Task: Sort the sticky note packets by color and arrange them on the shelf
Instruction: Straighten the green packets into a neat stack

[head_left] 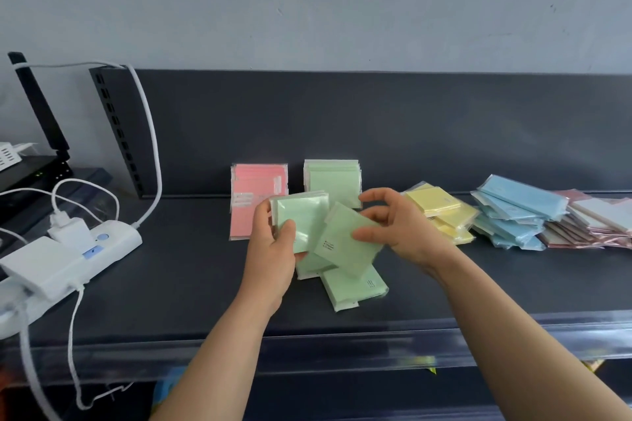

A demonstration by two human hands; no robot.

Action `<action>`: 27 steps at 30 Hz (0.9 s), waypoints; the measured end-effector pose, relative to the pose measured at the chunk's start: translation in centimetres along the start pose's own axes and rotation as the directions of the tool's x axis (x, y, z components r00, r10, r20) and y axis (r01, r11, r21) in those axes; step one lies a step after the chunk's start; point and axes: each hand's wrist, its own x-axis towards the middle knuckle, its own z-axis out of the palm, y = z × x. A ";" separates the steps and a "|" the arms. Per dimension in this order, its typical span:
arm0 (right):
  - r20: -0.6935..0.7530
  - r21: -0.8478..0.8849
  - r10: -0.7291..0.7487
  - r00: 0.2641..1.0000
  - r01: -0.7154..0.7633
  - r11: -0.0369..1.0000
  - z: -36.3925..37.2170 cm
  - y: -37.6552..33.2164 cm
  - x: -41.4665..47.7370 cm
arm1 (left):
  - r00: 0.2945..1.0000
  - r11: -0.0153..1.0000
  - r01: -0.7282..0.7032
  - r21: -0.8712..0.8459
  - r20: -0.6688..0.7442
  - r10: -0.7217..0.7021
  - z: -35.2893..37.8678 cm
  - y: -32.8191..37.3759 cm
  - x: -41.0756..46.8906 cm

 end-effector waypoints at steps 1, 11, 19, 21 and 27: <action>-0.035 0.007 -0.016 0.999 0.016 1.000 0.0 -0.2 0.4 | 0.999 1.000 0.008 -0.005 0.035 -0.008 0.2 0.2 0.2; -0.221 -0.070 -0.064 0.973 0.050 0.996 1.6 -0.2 2.6 | 0.983 0.989 -0.006 0.146 0.183 -0.021 1.3 0.8 1.7; -0.060 -0.113 -0.040 0.997 0.033 0.993 1.6 0.7 3.2 | 0.959 0.947 -0.102 0.305 0.282 0.013 3.3 0.2 3.8; -0.121 -0.117 -0.053 0.991 0.039 0.992 1.3 0.6 3.8 | 0.959 0.915 -0.106 0.389 0.284 -0.009 3.9 0.0 5.2; -0.258 -0.244 -0.080 0.963 0.016 0.970 1.2 1.4 7.1 | 0.975 0.799 -0.103 0.592 0.221 -0.038 5.6 -1.0 9.4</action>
